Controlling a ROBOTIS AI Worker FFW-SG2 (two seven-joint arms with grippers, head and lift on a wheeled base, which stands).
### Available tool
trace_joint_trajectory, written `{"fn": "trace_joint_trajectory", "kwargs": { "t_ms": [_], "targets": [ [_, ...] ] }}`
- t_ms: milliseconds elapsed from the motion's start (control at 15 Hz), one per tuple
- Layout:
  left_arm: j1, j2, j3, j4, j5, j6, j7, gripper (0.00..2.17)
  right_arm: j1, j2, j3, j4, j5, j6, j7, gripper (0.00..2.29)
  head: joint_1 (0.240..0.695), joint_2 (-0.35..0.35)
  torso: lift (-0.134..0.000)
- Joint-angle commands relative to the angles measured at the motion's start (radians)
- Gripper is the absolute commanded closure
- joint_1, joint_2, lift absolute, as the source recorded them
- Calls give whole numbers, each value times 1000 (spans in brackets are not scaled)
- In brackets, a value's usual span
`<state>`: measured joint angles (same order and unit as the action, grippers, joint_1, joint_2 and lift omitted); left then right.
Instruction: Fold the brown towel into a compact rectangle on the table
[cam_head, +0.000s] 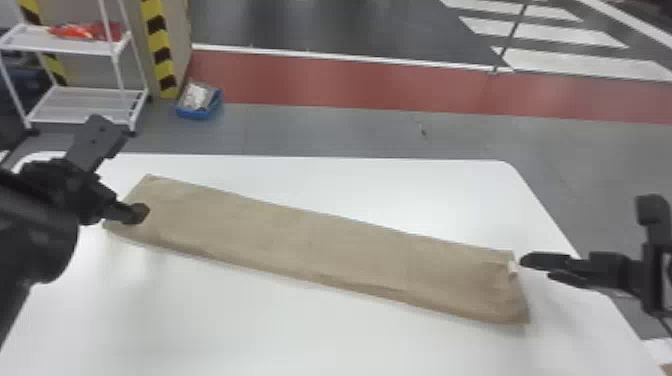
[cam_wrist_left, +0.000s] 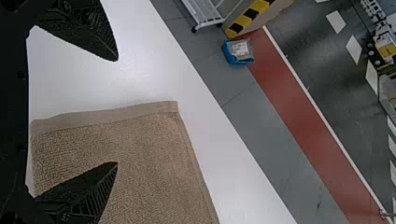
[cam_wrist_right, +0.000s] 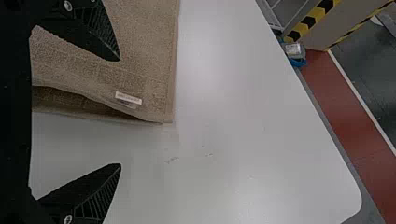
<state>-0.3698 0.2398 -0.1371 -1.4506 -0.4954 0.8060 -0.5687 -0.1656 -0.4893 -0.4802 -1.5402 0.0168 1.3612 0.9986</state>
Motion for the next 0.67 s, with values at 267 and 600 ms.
{"fn": "trace_joint_trajectory", "kwargs": {
  "t_ms": [267,600],
  "targets": [
    [0,-4,5,-1,5,6,-7,100,3,1,0,0,0,-3,0,73,695,-177,-124],
    [-1,-2,10,-1,8,6,-22,103,3,5,2,0,0,-3,0,73,695,-178,-124]
  ]
}}
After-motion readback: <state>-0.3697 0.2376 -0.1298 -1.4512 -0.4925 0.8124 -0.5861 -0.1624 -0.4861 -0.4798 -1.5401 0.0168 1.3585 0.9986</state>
